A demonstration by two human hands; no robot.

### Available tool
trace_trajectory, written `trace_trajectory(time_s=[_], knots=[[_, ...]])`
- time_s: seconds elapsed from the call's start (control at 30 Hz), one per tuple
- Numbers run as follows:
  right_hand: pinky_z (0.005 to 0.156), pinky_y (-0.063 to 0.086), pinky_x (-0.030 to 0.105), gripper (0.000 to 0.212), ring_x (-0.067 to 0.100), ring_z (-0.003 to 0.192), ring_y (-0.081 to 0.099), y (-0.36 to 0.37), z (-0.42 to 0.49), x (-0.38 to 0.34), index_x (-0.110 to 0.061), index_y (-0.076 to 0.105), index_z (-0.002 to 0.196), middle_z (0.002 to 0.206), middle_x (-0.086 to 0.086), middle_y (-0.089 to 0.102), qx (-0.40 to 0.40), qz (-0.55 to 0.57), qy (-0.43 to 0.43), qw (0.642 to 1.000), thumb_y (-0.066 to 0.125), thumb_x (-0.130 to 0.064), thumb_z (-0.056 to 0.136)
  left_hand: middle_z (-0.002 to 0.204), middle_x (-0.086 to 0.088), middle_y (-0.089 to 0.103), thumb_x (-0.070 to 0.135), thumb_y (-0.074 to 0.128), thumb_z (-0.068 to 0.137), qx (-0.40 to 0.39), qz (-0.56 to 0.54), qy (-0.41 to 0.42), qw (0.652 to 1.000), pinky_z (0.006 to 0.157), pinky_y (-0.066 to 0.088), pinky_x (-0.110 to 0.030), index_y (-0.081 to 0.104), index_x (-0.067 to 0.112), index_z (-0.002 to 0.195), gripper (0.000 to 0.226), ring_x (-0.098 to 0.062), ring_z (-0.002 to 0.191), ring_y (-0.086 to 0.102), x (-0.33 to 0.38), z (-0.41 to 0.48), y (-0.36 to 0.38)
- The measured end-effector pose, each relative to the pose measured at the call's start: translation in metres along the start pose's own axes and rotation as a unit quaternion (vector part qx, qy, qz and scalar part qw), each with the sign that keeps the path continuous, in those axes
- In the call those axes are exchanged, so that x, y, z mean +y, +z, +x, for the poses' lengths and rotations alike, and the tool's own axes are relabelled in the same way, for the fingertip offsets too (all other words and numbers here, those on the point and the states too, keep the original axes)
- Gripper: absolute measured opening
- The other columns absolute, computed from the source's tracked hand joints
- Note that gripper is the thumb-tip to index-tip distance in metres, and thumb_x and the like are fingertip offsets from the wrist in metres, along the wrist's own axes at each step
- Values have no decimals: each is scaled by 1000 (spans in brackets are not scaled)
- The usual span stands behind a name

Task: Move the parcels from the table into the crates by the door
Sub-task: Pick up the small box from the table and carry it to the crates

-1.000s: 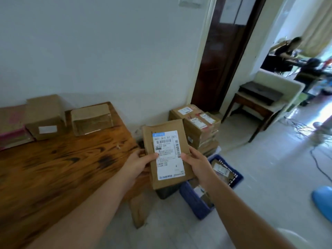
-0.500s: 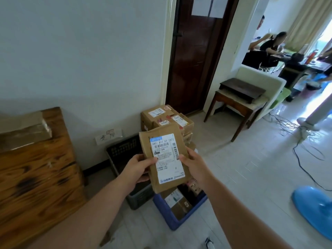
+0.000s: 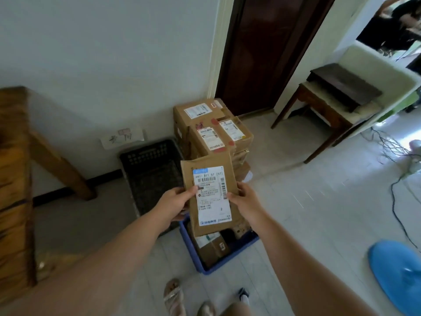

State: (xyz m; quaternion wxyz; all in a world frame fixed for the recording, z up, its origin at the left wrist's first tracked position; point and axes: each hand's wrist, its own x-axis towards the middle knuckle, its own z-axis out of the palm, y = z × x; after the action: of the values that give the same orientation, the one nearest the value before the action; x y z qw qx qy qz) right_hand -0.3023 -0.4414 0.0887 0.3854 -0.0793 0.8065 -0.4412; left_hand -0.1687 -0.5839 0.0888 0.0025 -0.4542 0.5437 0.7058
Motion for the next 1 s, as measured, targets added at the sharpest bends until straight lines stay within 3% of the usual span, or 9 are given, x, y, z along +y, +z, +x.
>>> trace_trajectory(time_s=[0.07,0.13,0.23,0.33,0.43,0.53,0.7,0.87,1.0], knots=[[95,48,50,37,21,106,62,2,19,13,-21,52,126,114,-1,66,-13,-34,11,999,61,-20,90,98,-4,69,45,62,85,16,3,-24,1000,81,50,-38,60,21,97,27,-23,93,64,-17,18,6],[95,48,47,27,20,106,61,3,38,26,-23,55,116,112,-1,66,-28,-56,18,998,61,-17,90,100,-5,68,45,62,86,26,4,-39,999,76,49,-35,61,18,105,33,-24,93,63,-35,36,12],[78,50,34,20,11,93,61,7,84,57,-29,54,105,100,-7,65,-61,-87,27,994,60,-16,91,101,-4,69,43,63,86,53,-7,-74,996,72,50,-33,60,21,103,28,-22,89,64,-70,76,27],[82,52,37,27,14,96,62,13,125,99,-24,53,116,104,-6,66,-78,-123,50,988,60,-20,91,105,-4,69,39,64,86,81,-14,-101,991,75,50,-31,58,27,92,15,-16,86,63,-109,115,45],[80,52,35,26,14,96,63,22,169,155,-21,56,116,100,-7,67,-91,-139,89,982,58,-18,90,106,-5,68,39,63,86,105,-2,-142,984,90,50,-40,58,21,99,23,-23,95,64,-158,164,64],[69,51,29,27,11,87,63,31,209,210,-20,54,116,94,-9,65,-96,-154,116,977,59,-17,90,101,-5,68,43,63,85,126,5,-171,977,88,52,-44,61,16,106,34,-24,93,65,-213,207,83],[82,54,38,40,17,96,63,49,273,289,-20,49,129,108,-2,65,-114,-193,148,963,60,-17,90,105,-8,67,41,62,87,164,31,-191,967,87,51,-41,63,11,107,36,-27,96,63,-290,269,103],[55,44,20,49,4,76,56,72,318,338,-22,41,138,96,-11,56,-133,-221,156,954,58,-17,92,113,-12,64,35,54,92,194,83,-212,954,87,48,-37,60,7,109,33,-30,103,59,-333,313,112],[48,41,13,43,-2,71,54,98,340,366,-25,45,135,89,-19,56,-151,-241,150,947,54,-18,94,118,-16,61,27,48,95,231,136,-233,935,86,44,-34,55,7,116,30,-34,109,56,-356,335,109]])
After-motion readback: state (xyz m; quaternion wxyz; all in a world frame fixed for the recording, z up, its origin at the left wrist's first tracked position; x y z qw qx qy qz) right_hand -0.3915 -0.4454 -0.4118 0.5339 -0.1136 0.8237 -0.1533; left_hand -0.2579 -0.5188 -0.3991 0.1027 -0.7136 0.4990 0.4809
